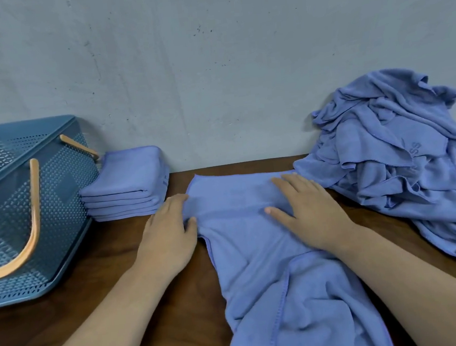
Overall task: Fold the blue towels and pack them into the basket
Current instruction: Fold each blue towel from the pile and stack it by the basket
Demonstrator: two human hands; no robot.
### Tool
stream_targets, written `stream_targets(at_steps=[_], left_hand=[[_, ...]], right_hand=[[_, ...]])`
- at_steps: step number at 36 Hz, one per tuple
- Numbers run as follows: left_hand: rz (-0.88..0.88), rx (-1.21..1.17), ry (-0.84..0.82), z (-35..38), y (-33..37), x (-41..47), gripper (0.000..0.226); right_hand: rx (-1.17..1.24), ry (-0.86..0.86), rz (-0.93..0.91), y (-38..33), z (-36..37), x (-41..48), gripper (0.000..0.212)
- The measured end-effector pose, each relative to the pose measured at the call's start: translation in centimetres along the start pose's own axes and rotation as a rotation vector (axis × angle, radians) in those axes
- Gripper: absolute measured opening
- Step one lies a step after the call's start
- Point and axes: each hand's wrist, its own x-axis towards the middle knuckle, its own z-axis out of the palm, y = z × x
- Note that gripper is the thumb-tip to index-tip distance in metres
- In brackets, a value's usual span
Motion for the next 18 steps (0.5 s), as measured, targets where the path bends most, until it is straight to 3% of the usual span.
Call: stream_targets(at_steps=[2, 6, 11, 15, 18], left_hand=[[-0.011, -0.011, 0.058, -0.1, -0.1, 0.1, 0.038], [0.044, -0.066, 0.107, -0.3, 0.2, 0.1, 0.009], [0.097, 0.080, -0.018, -0.3, -0.3, 0.0, 0.026], [0.020, 0.092, -0.025, -0.2, -1.3, 0.5, 0.033], [0.065, 0.070, 0.010, 0.1, -1.2, 0.4, 0.034]], right_hand=[[-0.025, 0.040, -0.041, -0.5, -0.2, -0.3, 0.075], [0.026, -0.064, -0.044, -1.4, -0.1, -0.8, 0.077], [0.130, -0.134, -0.099, -0.6, 0.2, -0.3, 0.076], [0.180, 0.012, -0.061, 0.5, 0.5, 0.3, 0.068], [0.114, 0.121, -0.114, 0.5, 0.4, 0.3, 0.057]])
